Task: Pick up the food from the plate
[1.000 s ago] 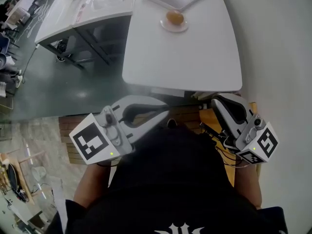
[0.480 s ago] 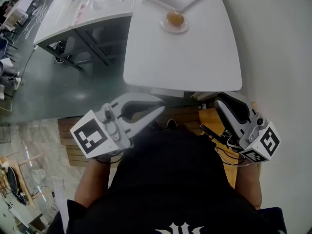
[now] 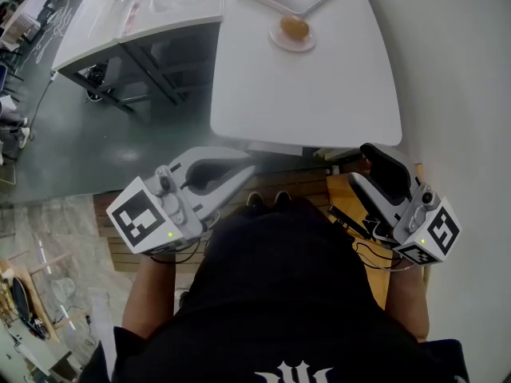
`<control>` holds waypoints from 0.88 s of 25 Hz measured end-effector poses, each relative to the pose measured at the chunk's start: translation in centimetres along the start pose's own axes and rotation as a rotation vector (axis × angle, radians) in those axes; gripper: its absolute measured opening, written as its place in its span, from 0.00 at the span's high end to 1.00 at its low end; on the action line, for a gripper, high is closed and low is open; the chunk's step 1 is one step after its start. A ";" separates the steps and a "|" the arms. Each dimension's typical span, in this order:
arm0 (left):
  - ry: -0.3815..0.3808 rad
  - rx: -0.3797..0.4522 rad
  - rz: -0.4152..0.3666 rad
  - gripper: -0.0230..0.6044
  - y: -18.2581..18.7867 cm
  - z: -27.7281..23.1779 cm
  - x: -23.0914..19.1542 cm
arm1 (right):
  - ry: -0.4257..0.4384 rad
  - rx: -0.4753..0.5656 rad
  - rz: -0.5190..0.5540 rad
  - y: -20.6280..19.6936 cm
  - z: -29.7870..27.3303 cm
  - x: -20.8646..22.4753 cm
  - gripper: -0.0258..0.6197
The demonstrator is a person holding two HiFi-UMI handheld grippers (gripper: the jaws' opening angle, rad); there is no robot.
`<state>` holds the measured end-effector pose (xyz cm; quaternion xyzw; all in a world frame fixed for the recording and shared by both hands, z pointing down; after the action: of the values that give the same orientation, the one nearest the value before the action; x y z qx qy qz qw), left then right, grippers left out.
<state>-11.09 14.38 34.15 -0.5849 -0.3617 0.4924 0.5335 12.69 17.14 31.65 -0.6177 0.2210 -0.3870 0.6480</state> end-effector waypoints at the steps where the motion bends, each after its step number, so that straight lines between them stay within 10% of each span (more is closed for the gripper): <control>1: 0.000 -0.001 0.008 0.95 -0.3 0.3 -0.2 | -0.002 0.004 -0.009 0.0 -0.5 -0.2 0.75; 22: -0.057 0.010 0.039 0.95 0.3 -4.0 -6.3 | -0.081 0.064 -0.013 2.5 -2.6 5.4 0.56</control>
<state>-8.84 7.26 34.79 -0.5751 -0.3629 0.5208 0.5161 14.54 11.18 29.92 -0.6134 0.1780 -0.3728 0.6732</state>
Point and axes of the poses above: the fingertips, and each gripper's own axes: z backward along the fingers, x to its right, y out of its top, the point moved 6 cm from there along z, backward along the fingers, and after that the axes turned 8 degrees about x, right-handed, at the moved point
